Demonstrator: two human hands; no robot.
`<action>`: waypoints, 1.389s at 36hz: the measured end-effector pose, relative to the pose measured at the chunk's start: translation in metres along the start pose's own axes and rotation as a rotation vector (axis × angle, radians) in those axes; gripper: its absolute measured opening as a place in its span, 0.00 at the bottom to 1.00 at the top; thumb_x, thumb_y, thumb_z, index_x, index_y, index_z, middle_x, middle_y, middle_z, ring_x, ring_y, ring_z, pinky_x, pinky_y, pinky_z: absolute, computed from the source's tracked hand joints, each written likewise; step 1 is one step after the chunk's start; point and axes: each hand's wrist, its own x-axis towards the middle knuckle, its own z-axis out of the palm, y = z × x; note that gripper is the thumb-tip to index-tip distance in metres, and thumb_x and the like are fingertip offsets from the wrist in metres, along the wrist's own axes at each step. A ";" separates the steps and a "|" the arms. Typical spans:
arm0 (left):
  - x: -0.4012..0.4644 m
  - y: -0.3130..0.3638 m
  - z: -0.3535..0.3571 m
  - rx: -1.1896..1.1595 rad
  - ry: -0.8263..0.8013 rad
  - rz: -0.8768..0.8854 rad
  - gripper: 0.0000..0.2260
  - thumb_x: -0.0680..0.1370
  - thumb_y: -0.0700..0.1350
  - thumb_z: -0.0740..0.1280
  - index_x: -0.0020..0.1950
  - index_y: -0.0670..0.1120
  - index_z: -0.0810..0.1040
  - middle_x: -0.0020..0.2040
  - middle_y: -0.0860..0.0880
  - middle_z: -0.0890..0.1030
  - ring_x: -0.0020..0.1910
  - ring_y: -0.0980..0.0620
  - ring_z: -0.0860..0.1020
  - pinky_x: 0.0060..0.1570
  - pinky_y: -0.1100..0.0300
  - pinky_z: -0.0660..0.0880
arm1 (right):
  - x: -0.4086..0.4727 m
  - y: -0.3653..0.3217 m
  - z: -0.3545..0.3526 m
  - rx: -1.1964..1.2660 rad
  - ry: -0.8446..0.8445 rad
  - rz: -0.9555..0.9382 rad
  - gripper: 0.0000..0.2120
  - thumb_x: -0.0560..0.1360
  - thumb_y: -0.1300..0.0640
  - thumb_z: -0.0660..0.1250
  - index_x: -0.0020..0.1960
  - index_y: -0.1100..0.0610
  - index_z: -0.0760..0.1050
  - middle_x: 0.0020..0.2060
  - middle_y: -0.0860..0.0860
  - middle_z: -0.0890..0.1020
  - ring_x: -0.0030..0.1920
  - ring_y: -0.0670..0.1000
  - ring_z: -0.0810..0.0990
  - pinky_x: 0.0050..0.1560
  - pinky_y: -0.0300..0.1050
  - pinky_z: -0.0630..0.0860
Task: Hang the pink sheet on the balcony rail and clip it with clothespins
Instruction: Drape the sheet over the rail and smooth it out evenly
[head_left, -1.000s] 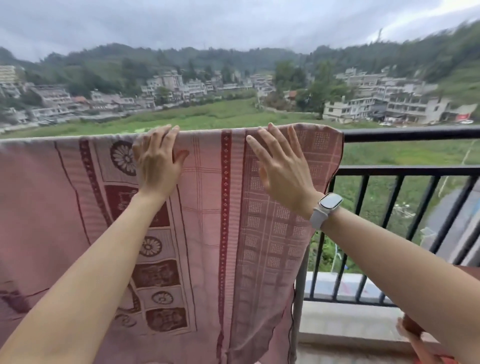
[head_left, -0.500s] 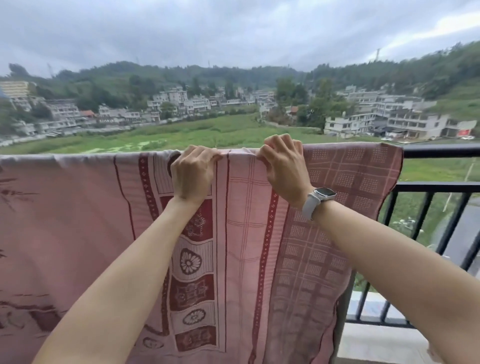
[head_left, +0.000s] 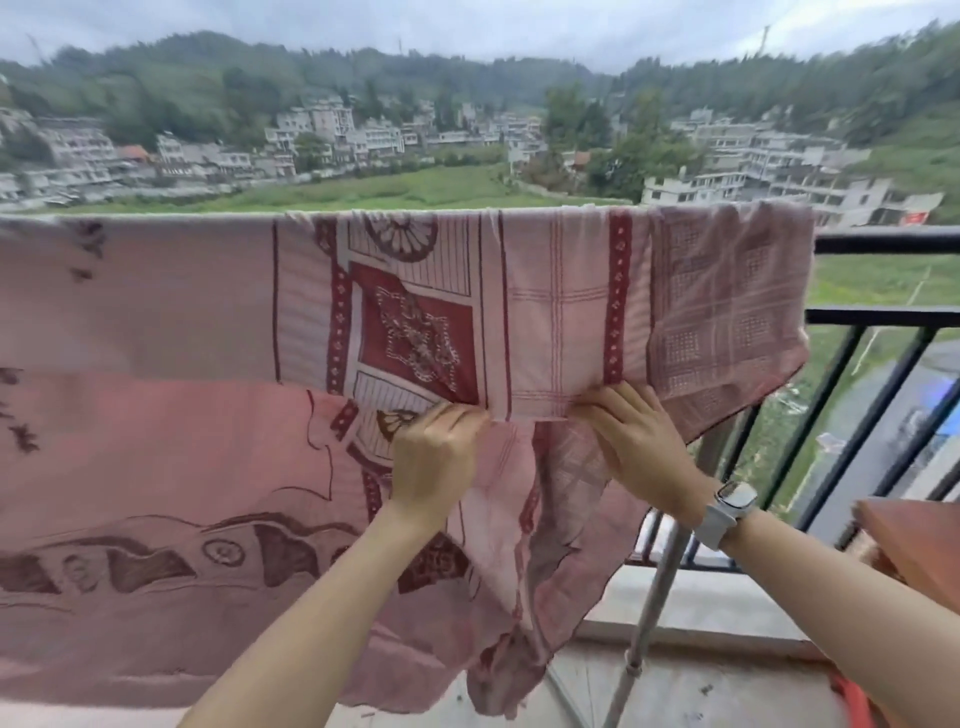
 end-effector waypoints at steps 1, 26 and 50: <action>0.000 0.000 0.003 0.018 -0.009 -0.014 0.09 0.65 0.33 0.75 0.42 0.44 0.84 0.40 0.49 0.85 0.40 0.51 0.82 0.36 0.60 0.79 | -0.003 0.001 0.000 0.006 0.003 0.018 0.11 0.70 0.60 0.61 0.50 0.59 0.78 0.46 0.54 0.80 0.46 0.55 0.74 0.46 0.50 0.68; -0.048 0.048 0.071 -0.145 -0.563 -0.223 0.37 0.74 0.50 0.68 0.75 0.52 0.47 0.75 0.49 0.42 0.75 0.47 0.45 0.72 0.44 0.54 | -0.087 0.047 0.022 0.425 0.331 1.331 0.25 0.73 0.54 0.68 0.64 0.62 0.65 0.56 0.57 0.69 0.55 0.54 0.71 0.58 0.49 0.70; -0.057 0.122 0.089 -0.248 -0.516 -0.116 0.25 0.75 0.44 0.67 0.70 0.45 0.64 0.72 0.41 0.62 0.71 0.42 0.62 0.67 0.43 0.64 | -0.134 0.073 -0.005 0.389 0.342 1.350 0.07 0.77 0.61 0.60 0.53 0.62 0.73 0.45 0.56 0.78 0.46 0.58 0.76 0.42 0.44 0.67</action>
